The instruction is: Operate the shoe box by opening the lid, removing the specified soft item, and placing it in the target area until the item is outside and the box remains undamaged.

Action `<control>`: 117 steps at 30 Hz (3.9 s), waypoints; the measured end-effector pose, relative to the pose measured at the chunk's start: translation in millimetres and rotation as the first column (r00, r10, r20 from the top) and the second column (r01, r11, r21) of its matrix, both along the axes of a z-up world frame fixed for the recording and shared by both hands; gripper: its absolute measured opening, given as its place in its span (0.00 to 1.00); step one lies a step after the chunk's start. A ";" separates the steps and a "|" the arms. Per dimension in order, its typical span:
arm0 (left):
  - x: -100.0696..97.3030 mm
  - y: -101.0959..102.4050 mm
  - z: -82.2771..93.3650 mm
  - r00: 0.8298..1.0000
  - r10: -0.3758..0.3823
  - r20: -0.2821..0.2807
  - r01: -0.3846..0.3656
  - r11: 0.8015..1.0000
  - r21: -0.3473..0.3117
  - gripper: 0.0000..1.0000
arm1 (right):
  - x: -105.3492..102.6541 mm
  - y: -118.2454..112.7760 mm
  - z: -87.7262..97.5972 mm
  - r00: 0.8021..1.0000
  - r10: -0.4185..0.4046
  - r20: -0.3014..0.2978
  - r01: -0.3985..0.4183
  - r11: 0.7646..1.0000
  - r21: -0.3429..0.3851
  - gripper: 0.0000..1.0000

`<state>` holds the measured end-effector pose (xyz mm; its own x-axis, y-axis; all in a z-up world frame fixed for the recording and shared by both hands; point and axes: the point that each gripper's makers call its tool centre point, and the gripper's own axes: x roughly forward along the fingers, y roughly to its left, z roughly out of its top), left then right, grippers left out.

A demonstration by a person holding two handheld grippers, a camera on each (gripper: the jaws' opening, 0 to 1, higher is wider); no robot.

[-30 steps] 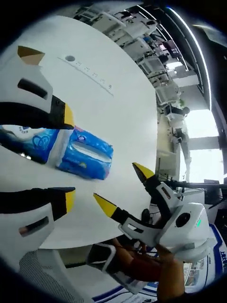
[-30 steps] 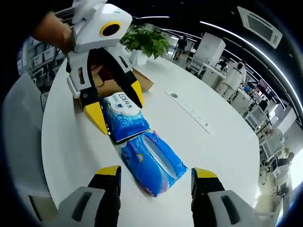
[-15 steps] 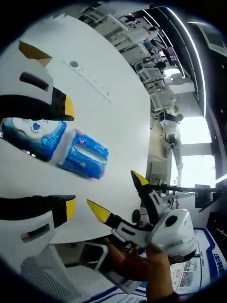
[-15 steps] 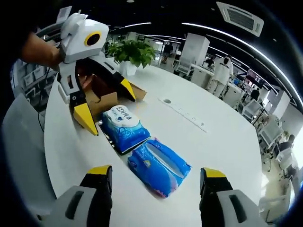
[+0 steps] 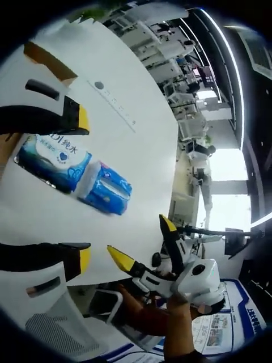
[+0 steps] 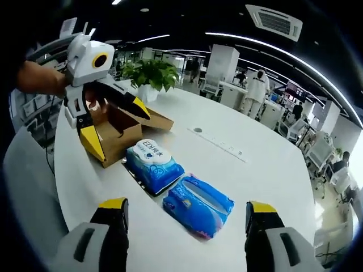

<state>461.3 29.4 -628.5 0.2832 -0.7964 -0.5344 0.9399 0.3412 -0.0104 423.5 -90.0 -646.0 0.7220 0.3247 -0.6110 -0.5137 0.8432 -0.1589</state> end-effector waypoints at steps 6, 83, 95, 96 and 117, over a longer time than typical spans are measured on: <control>-1.3 18.5 8.4 1.000 0.031 -0.002 -0.031 0.999 -0.027 0.85 | -3.8 7.5 6.1 1.000 -0.012 0.023 0.011 1.000 0.021 0.91; -105.7 285.5 41.1 0.916 0.400 0.029 -0.390 0.905 -0.171 0.99 | -23.9 175.2 29.5 0.939 0.341 0.052 -0.340 0.940 -0.025 0.75; -125.5 293.8 33.7 0.897 0.441 0.034 -0.423 0.878 -0.226 0.99 | -10.5 196.8 23.7 0.890 0.455 0.012 -0.454 0.889 -0.054 0.69; -126.4 296.0 29.2 0.896 0.442 0.037 -0.424 0.880 -0.215 0.99 | -8.2 198.7 23.8 0.884 0.467 0.014 -0.465 0.883 -0.058 0.68; -156.8 288.9 -7.1 0.887 0.457 0.062 -0.438 0.877 -0.197 0.99 | 17.0 232.7 13.6 0.809 0.587 -0.026 -0.586 0.805 -0.091 0.61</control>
